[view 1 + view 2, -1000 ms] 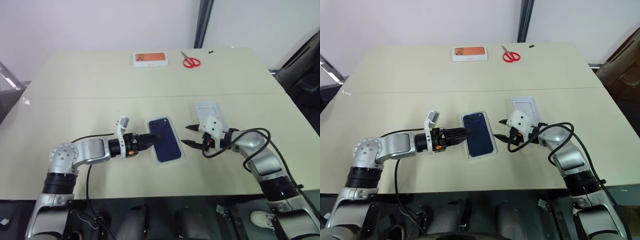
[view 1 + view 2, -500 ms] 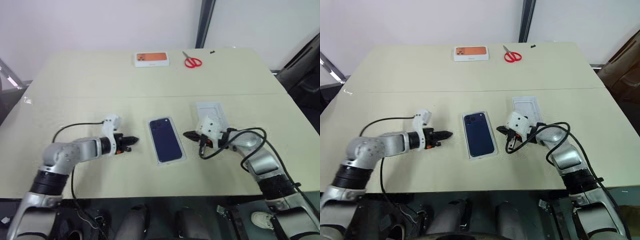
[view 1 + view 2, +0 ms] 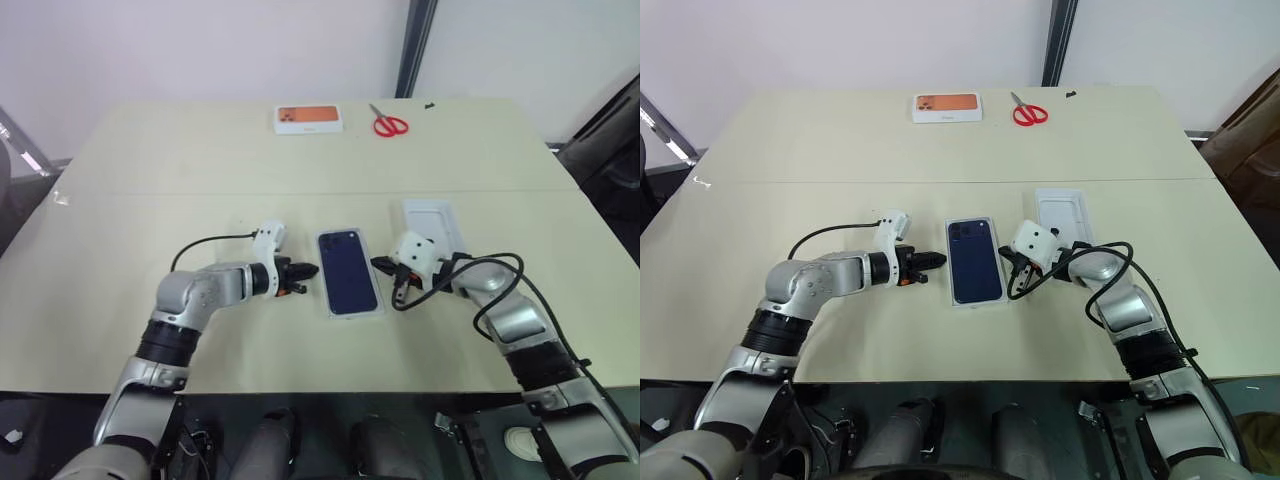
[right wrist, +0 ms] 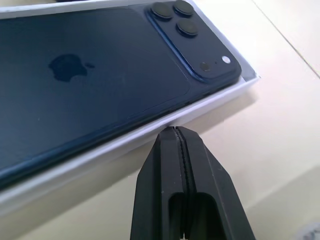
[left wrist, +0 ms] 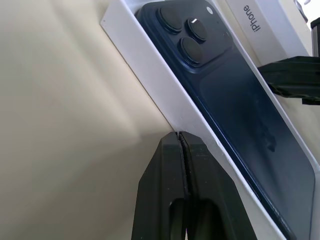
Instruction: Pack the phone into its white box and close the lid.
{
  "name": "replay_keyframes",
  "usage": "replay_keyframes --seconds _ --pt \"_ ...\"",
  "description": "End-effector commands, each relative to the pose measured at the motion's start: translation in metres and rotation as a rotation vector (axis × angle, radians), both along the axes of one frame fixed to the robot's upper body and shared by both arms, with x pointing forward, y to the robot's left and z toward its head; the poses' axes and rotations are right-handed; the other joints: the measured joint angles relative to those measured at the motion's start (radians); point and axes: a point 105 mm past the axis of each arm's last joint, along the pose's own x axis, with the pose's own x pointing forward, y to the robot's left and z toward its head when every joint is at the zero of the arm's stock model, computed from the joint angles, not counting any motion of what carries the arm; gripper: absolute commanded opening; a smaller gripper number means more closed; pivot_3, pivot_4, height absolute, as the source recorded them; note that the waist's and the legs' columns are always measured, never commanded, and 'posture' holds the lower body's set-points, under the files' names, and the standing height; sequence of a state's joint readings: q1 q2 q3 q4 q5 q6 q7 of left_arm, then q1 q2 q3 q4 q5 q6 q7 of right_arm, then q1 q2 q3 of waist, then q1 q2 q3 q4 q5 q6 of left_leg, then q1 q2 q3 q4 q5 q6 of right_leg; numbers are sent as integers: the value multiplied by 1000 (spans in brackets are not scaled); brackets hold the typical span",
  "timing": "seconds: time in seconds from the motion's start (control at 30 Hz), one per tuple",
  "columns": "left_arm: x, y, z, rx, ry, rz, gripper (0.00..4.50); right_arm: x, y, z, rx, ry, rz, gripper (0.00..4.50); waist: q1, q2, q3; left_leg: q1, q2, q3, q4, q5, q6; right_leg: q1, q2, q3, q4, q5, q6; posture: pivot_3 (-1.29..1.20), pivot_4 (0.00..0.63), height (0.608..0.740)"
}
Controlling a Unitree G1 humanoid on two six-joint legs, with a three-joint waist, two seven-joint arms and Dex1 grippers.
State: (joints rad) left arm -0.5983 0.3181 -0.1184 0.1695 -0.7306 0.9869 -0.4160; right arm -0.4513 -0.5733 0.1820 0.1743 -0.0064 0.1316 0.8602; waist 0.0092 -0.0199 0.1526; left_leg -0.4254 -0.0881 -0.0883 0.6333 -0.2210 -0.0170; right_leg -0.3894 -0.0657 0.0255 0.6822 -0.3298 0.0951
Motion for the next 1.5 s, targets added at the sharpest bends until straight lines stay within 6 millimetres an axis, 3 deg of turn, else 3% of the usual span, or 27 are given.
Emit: replay_keyframes --seconds 0.03,0.33,0.77,1.2,1.5 --pt "2 -16 7 -26 -33 -47 91 3 0 17 13 -61 14 0 1 0 0 0 0 0 0 0 0 0 0 0 0 0 0 0 150 734" --pt "20 -22 9 -36 -57 -37 91 0 -8 15 -4 -53 -1 0 0 0 0 0 0 0 0 0 0 0 0 0 0 0 0 0 150 734" --pt "12 -37 4 -40 -46 -77 91 0 -18 18 -22 -50 -15 0 3 0 0 0 0 0 0 0 0 0 0 0 0 0 0 0 150 734" --pt "1 -69 6 -58 -50 -170 91 -9 -52 22 -54 -43 -94 0 3 0 0 0 0 0 1 0 0 0 0 0 0 0 0 0 150 734" --pt "1 -68 7 -59 -55 -172 91 -10 -54 22 -59 -49 -107 0 2 0 0 0 0 0 0 0 0 0 0 0 0 0 0 0 150 734"
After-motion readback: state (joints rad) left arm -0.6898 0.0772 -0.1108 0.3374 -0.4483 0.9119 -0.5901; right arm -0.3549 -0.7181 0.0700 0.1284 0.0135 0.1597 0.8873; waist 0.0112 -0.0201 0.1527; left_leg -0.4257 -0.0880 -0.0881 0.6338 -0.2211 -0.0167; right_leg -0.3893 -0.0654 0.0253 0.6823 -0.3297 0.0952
